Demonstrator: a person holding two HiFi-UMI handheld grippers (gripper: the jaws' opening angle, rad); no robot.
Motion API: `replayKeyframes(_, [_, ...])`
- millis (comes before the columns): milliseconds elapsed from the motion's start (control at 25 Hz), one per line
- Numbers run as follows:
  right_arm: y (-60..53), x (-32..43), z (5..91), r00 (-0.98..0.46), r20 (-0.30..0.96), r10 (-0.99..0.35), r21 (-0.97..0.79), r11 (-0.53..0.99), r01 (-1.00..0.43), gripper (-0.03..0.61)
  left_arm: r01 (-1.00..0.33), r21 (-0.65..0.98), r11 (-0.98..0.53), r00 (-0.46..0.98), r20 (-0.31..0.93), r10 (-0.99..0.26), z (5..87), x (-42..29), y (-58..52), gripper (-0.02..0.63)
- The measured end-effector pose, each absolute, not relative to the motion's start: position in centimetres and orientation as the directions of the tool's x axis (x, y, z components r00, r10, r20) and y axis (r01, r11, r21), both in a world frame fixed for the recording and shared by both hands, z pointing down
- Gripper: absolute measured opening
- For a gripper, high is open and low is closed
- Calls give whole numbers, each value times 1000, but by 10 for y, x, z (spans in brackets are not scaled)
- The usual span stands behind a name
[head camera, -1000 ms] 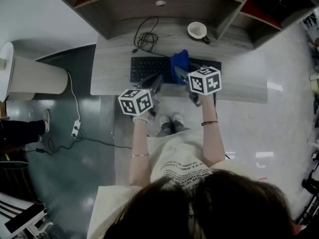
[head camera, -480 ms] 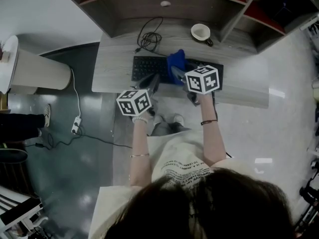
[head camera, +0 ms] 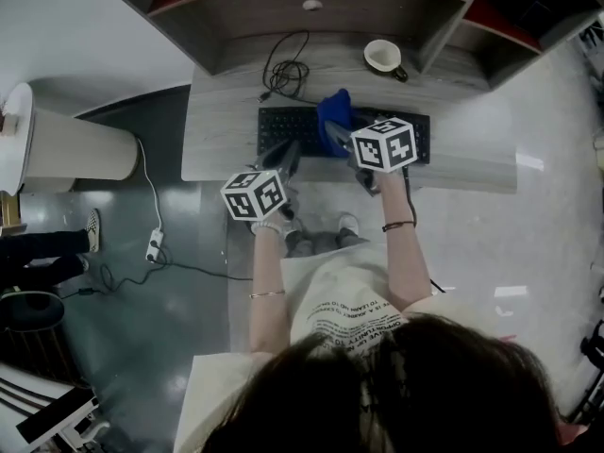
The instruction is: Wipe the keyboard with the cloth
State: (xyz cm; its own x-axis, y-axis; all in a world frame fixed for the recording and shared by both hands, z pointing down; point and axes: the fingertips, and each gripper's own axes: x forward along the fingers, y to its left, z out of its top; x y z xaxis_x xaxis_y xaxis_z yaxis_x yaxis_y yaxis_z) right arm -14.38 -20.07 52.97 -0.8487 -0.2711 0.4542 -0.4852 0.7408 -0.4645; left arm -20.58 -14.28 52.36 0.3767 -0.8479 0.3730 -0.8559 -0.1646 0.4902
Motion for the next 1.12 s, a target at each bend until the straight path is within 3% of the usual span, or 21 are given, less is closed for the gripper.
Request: replayKeyframes(1120, [-195, -210, 532, -804, 468, -366, -460, 676, -576, 58, -820, 519, -243, 475, 378, -795, 528, -273, -136, 2])
